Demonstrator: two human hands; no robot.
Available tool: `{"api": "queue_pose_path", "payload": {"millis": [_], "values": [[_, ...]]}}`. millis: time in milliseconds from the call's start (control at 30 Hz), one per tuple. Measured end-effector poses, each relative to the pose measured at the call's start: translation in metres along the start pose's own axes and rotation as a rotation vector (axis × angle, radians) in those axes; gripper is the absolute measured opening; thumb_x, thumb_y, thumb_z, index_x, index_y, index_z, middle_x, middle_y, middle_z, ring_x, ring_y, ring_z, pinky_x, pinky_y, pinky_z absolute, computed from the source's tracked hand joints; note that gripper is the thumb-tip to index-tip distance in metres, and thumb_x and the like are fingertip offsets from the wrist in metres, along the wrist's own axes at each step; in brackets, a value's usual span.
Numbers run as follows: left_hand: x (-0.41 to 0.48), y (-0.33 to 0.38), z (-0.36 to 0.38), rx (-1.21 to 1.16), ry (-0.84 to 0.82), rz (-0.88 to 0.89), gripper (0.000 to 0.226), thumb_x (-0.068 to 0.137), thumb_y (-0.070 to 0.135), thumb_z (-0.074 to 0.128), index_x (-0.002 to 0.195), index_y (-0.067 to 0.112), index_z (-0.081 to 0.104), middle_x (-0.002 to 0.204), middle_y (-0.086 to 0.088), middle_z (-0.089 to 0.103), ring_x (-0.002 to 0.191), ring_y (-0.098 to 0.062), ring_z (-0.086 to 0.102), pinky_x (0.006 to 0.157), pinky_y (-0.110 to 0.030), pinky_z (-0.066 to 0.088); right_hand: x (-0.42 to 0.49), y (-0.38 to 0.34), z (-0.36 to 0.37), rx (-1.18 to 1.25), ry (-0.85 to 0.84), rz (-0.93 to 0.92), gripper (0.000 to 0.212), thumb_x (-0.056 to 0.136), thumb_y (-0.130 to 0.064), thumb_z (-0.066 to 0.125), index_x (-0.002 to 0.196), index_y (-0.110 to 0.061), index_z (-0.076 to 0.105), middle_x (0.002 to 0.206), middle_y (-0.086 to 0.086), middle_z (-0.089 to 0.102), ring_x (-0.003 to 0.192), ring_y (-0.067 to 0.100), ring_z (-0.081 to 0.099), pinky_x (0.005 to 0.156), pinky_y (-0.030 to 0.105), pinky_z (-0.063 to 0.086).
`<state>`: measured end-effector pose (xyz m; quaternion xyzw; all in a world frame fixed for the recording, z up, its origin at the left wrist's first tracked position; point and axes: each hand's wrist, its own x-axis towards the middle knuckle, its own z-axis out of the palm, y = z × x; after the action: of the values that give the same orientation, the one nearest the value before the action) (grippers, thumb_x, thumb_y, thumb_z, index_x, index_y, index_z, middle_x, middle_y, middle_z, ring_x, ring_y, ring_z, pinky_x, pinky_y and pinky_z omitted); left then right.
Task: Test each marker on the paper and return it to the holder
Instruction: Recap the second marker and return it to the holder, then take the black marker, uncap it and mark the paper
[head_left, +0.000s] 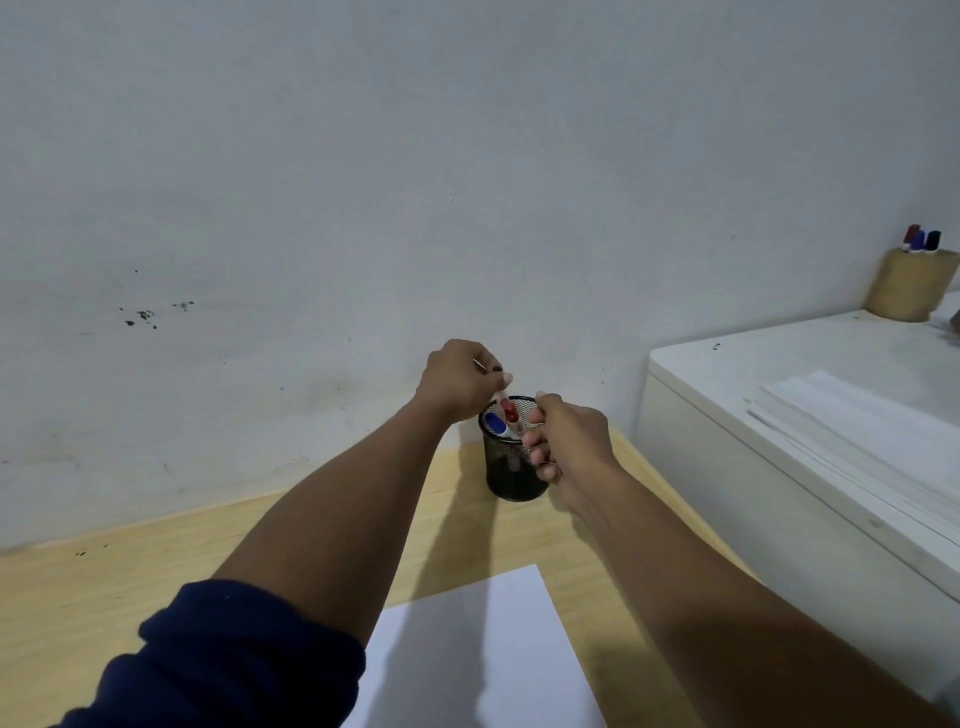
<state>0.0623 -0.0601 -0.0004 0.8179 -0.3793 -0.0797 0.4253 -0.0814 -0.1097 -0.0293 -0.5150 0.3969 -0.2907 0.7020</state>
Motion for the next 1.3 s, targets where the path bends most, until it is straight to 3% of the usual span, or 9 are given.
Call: {"api": "queue_pose_path", "payload": {"millis": [67,267,367,467,633,933,1100,1167,1300], "values": [[-0.010,0.005,-0.015,-0.025,0.082,0.036,0.017,0.087,0.027,0.077,0.089,0.011,0.073,0.078,0.003,0.072,0.080,-0.020,0.068,0.078,-0.037,0.058,-0.010,-0.002,0.005,0.004,-0.009,-0.002,0.022,0.095,-0.018,0.056,0.076,-0.009,0.061,0.053,0.005,0.057,0.035,0.012,0.041,0.037,0.021,0.025],[-0.058,0.013,-0.077,-0.227,0.285,0.051,0.020,0.089,0.030,0.075,0.090,0.010,0.072,0.086,-0.005,0.078,0.074,-0.019,0.074,0.063,-0.028,0.051,-0.050,-0.010,0.042,0.044,-0.168,0.050,0.034,0.098,-0.039,0.058,0.083,-0.009,0.065,0.055,0.003,0.060,0.034,0.012,0.045,0.036,0.020,0.028],[-0.088,0.005,-0.108,-0.410,0.268,-0.007,0.027,0.090,0.029,0.075,0.099,0.004,0.072,0.087,-0.002,0.079,0.070,-0.015,0.073,0.065,-0.027,0.050,-0.077,-0.007,0.067,0.158,-0.359,0.191,0.057,0.094,-0.063,0.056,0.092,-0.007,0.066,0.060,0.005,0.062,0.038,0.012,0.049,0.036,0.018,0.028],[-0.121,-0.011,-0.134,-0.509,0.212,-0.059,0.034,0.091,0.029,0.075,0.104,-0.001,0.071,0.089,-0.002,0.079,0.072,-0.016,0.072,0.067,-0.029,0.051,-0.097,0.004,0.091,0.331,-0.415,0.287,0.064,0.089,-0.072,0.057,0.098,-0.009,0.063,0.063,0.006,0.060,0.036,0.010,0.044,0.034,0.017,0.025],[-0.171,-0.050,-0.159,-0.379,0.143,-0.095,0.030,0.094,0.035,0.071,0.092,0.005,0.071,0.082,-0.005,0.077,0.071,-0.017,0.068,0.067,-0.029,0.051,-0.114,0.022,0.119,0.471,-0.383,0.285,0.039,0.099,-0.050,0.059,0.094,-0.012,0.060,0.051,0.003,0.054,0.029,0.007,0.034,0.031,0.015,0.019],[-0.220,-0.107,-0.162,-0.114,0.109,-0.105,0.043,0.104,0.044,0.048,0.083,0.011,0.064,0.070,-0.004,0.071,0.060,-0.017,0.064,0.063,-0.030,0.045,-0.139,0.066,0.148,0.297,-0.498,0.295,0.025,0.095,-0.028,0.071,0.081,-0.012,0.058,0.047,0.001,0.054,0.030,0.008,0.042,0.031,0.017,0.024],[-0.233,-0.122,-0.162,-0.364,0.024,-0.201,0.048,0.109,0.040,0.034,0.068,0.018,0.044,0.053,0.007,0.038,0.048,-0.014,0.051,0.060,-0.031,0.039,-0.132,0.072,0.146,0.267,-0.588,0.213,0.023,0.099,-0.023,0.067,0.083,-0.008,0.061,0.056,0.006,0.060,0.037,0.009,0.052,0.035,0.017,0.036],[-0.239,-0.136,-0.167,-0.470,0.053,-0.270,0.049,0.109,0.040,0.033,0.066,0.018,0.040,0.054,0.007,0.040,0.049,-0.016,0.051,0.063,-0.032,0.038,-0.123,0.067,0.137,0.311,-0.572,0.184,0.019,0.099,-0.023,0.065,0.085,-0.010,0.064,0.066,0.008,0.061,0.042,0.012,0.057,0.039,0.019,0.041],[-0.251,-0.174,-0.166,-0.006,0.110,-0.254,0.049,0.105,0.042,0.043,0.067,0.014,0.055,0.060,0.014,0.062,0.069,-0.020,0.064,0.064,-0.031,0.043,-0.114,0.069,0.123,0.207,-0.583,0.122,0.020,0.102,-0.023,0.059,0.093,-0.008,0.070,0.069,0.009,0.071,0.060,0.023,0.076,0.046,0.024,0.051]]}}
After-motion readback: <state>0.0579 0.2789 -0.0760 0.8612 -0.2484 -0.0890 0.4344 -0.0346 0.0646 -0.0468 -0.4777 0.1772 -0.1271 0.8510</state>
